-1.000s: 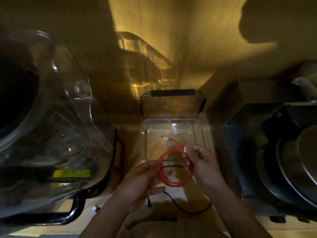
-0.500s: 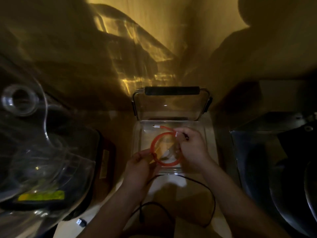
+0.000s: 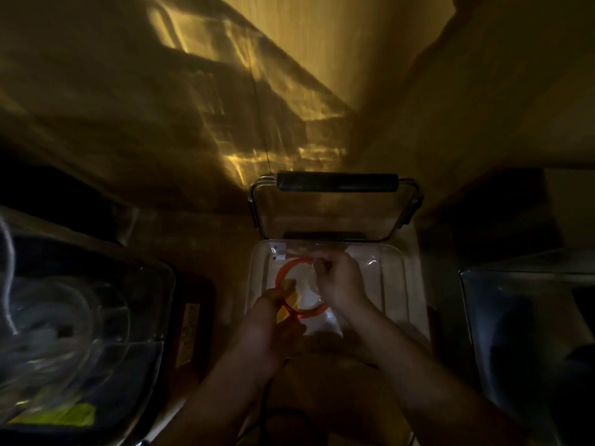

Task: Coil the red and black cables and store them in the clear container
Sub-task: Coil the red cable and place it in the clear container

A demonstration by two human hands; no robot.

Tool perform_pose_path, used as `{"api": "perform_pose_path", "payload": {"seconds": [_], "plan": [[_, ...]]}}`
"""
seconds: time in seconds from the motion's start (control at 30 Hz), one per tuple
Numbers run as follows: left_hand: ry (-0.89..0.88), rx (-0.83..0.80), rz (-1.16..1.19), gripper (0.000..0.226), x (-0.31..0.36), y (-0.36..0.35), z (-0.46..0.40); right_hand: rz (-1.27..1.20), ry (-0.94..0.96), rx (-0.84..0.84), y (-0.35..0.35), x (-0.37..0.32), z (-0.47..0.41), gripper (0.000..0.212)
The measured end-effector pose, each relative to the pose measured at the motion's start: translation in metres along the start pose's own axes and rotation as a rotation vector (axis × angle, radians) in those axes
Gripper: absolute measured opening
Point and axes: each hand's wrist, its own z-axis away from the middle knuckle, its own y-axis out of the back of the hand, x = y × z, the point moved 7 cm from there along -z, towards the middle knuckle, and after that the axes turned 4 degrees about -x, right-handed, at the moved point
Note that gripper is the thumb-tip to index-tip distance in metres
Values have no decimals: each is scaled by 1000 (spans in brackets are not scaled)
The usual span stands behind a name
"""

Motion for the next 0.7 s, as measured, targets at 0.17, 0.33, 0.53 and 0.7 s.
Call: {"api": "perform_pose_path", "payload": {"seconds": [0.17, 0.33, 0.53, 0.7], "plan": [[29, -1, 88, 30, 0, 0, -3, -38, -37, 61, -18, 5, 0, 21], [-41, -16, 127, 36, 3, 1, -1, -53, -55, 163, -13, 12, -3, 12], [2, -52, 162, 27, 3, 1, -5, -31, -54, 191, -17, 21, -2, 19], [-31, -66, 191, 34, 9, -1, 0, -116, -70, 235, -8, 24, 4, 17]]}}
